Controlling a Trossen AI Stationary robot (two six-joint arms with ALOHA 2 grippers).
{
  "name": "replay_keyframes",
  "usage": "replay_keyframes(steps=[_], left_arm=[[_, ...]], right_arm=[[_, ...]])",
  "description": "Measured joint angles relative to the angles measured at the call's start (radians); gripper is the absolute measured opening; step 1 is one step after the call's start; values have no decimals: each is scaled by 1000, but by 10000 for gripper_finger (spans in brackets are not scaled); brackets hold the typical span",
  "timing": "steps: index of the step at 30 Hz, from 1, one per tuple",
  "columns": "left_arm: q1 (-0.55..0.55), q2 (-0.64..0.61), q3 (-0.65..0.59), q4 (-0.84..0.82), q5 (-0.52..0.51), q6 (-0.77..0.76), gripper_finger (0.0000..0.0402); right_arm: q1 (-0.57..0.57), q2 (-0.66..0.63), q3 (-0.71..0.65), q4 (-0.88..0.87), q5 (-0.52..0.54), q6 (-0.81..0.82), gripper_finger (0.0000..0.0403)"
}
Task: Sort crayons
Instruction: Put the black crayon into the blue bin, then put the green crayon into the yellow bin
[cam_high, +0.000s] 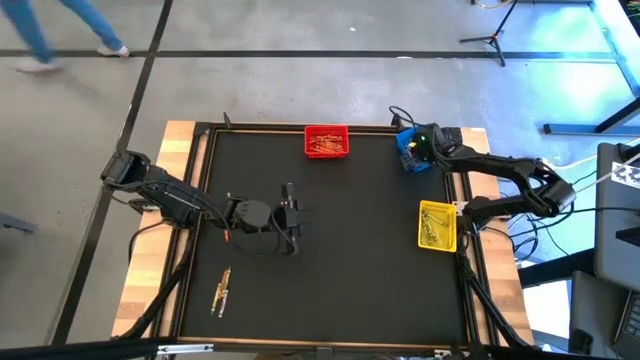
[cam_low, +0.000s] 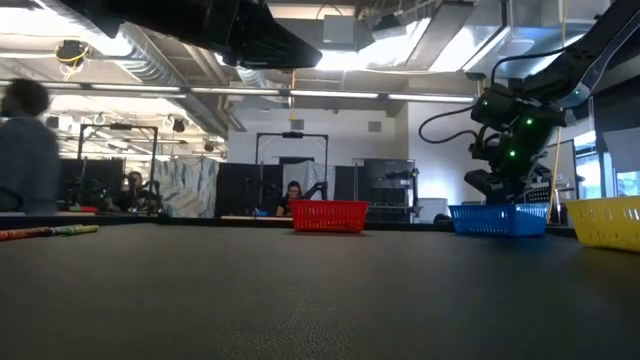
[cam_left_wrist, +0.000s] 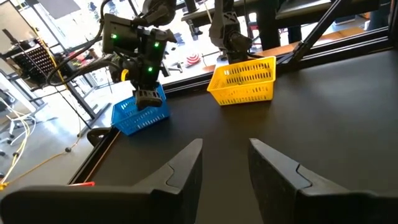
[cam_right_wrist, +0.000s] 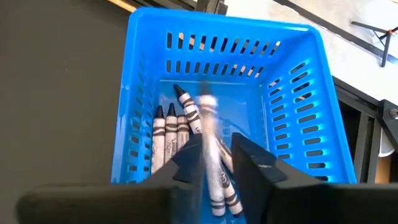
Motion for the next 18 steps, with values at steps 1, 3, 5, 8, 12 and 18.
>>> replay_keyframes(steps=[1,3,5,8,12,18], left_arm=[[0,0,0,0,0,0,119],[0,0,0,0,0,0,119],[0,0,0,1,0,0,119],[-5,0,0,14,0,0,119],[-5,0,0,22,0,4,119],[-5,0,0,24,0,-1,119]], right_arm=[[0,0,0,-7,0,0,96],[0,-1,0,-14,-10,0,118],[0,-11,0,-20,-28,-7,132],[0,-53,0,-25,-35,-27,137],[29,-159,0,-2,-85,-28,135],[171,-311,0,86,-263,-3,134]])
